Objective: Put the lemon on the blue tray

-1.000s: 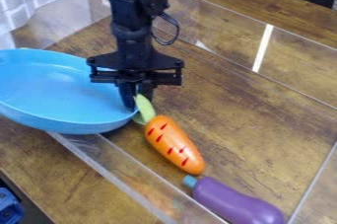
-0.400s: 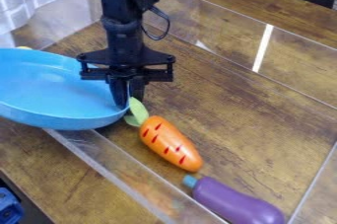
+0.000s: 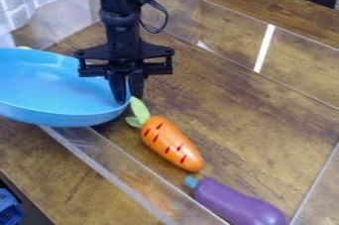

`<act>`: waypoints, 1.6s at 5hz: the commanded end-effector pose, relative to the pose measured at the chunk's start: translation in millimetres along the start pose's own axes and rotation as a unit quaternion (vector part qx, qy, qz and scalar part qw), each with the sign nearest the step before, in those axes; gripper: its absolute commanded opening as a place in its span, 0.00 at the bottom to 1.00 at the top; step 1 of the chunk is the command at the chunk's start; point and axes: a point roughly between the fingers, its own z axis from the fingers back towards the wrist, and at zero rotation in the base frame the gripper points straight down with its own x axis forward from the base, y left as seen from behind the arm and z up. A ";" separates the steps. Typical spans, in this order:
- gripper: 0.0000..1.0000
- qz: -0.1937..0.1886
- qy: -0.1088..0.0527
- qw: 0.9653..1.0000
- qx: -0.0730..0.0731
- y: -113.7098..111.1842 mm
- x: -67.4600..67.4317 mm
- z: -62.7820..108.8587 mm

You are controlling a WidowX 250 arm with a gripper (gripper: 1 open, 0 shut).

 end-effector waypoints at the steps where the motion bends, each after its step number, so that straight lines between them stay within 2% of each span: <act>1: 0.00 0.040 -0.027 0.999 -0.018 11.1 13.8 18.3; 2: 0.00 0.061 -0.025 0.998 -0.021 19.3 22.4 17.4; 3: 0.00 0.085 -0.024 0.996 -0.021 16.6 22.9 14.5; 4: 1.00 0.104 -0.023 0.994 -0.019 12.7 20.0 4.7; 5: 1.00 0.127 -0.022 0.991 -0.019 8.0 15.1 -7.7; 7: 1.00 0.099 -0.017 0.995 -0.016 13.9 9.8 -22.3; 8: 0.00 0.104 -0.015 0.994 -0.014 10.3 5.4 -25.1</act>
